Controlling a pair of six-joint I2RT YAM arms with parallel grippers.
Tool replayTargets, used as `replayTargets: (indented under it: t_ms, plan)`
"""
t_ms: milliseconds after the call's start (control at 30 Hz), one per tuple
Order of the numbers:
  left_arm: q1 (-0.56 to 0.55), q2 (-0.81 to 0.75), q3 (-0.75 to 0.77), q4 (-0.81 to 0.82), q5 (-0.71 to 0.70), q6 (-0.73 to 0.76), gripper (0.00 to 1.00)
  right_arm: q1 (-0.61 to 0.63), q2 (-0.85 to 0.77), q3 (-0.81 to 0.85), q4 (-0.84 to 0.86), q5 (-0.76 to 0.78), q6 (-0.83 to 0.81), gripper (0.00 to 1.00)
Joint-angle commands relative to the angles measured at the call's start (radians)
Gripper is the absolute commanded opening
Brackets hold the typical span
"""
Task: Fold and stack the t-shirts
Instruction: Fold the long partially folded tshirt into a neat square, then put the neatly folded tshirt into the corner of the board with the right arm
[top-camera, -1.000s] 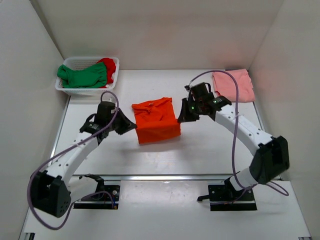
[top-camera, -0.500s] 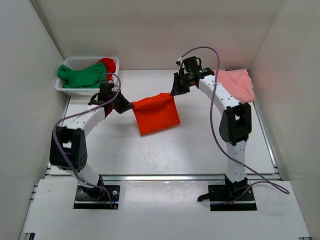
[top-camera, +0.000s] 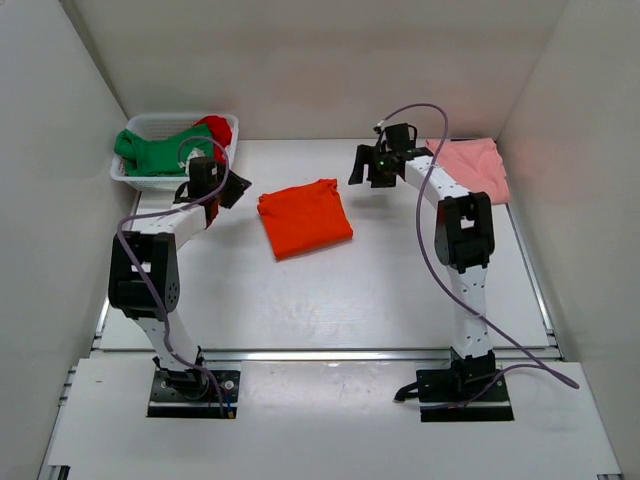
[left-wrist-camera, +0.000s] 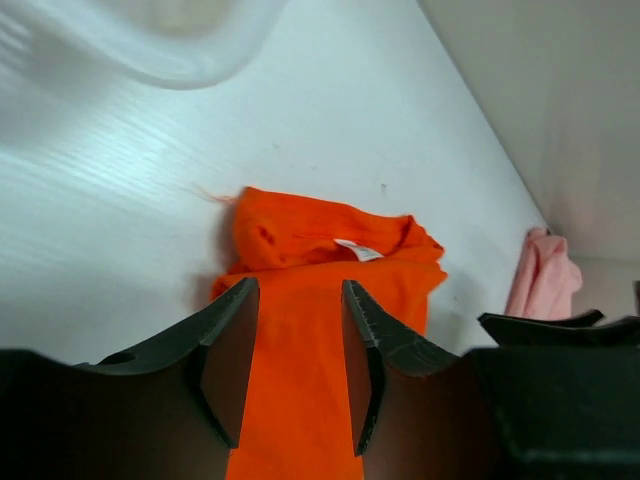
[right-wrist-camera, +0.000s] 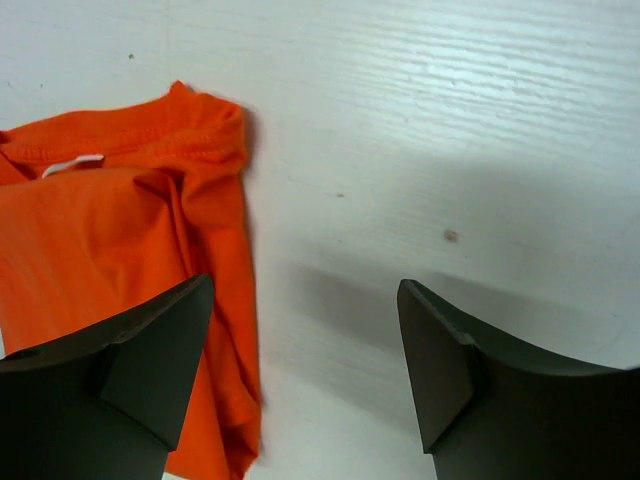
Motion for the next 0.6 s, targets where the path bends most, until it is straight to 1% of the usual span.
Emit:
replayTargets:
  t_ms: [0, 33, 100, 133, 200, 233, 333, 433, 467, 500, 567]
  plan:
    - [-0.040, -0.026, 0.039, 0.061, 0.093, 0.051, 0.49, -0.005, -0.119, -0.102, 0.132, -0.074, -0.022, 0.72]
    - [-0.044, -0.014, 0.055, 0.053, 0.101, 0.074, 0.48, -0.002, -0.125, -0.117, 0.138, -0.096, -0.029, 0.73]
    - [-0.073, 0.055, 0.094, -0.020, 0.132, 0.109, 0.49, 0.015, -0.120, -0.157, 0.137, -0.123, -0.072, 0.73]
    - [-0.077, 0.077, 0.108, -0.039, 0.147, 0.120, 0.49, 0.029, -0.108, -0.154, 0.121, -0.139, -0.083, 0.75]
    - [-0.086, 0.117, 0.086, -0.039, 0.167, 0.112, 0.49, 0.055, -0.082, -0.116, 0.086, -0.142, -0.138, 0.74]
    - [-0.090, 0.114, 0.053, -0.010, 0.172, 0.102, 0.49, 0.059, -0.059, -0.116, 0.071, -0.156, -0.150, 0.74]
    - [-0.100, 0.121, 0.023, 0.010, 0.155, 0.097, 0.50, 0.081, -0.018, -0.062, 0.055, -0.162, -0.172, 0.72]
    - [-0.106, 0.175, 0.088, -0.069, 0.135, 0.135, 0.50, 0.084, 0.044, -0.001, 0.028, -0.192, -0.154, 0.73]
    - [-0.106, 0.180, 0.114, -0.077, 0.130, 0.146, 0.50, 0.084, 0.070, 0.013, -0.007, -0.195, -0.149, 0.74]
    - [-0.111, 0.210, 0.129, -0.101, 0.127, 0.149, 0.50, 0.087, 0.078, 0.056, -0.040, -0.197, -0.140, 0.75]
    - [-0.116, 0.255, 0.169, -0.115, 0.123, 0.154, 0.49, 0.092, 0.142, 0.149, -0.112, -0.174, -0.146, 0.77]
